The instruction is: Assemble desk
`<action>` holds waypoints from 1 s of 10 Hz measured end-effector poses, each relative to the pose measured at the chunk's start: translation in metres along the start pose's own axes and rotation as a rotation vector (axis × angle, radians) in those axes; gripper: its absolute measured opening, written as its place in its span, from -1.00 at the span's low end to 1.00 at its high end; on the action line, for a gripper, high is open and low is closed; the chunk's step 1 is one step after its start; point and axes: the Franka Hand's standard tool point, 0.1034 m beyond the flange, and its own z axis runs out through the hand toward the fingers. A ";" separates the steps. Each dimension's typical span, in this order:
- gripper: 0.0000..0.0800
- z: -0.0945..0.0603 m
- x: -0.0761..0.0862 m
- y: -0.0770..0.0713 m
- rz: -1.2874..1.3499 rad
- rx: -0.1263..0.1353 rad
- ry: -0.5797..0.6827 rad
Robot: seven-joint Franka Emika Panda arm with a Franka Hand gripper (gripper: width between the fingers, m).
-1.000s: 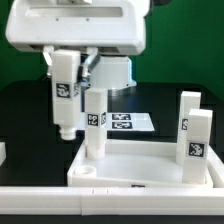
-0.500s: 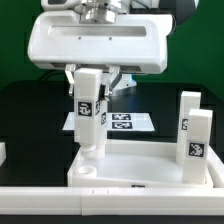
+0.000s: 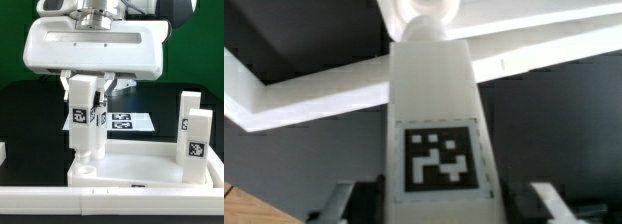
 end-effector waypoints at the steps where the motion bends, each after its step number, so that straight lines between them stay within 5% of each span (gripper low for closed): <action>1: -0.29 0.002 -0.001 0.000 -0.002 -0.002 -0.003; 10: -0.29 0.011 -0.011 -0.004 -0.016 -0.006 -0.010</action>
Offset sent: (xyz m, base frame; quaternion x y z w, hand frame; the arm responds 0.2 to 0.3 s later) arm 0.0083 0.0114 -0.0118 0.0061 0.0074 0.0232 0.9997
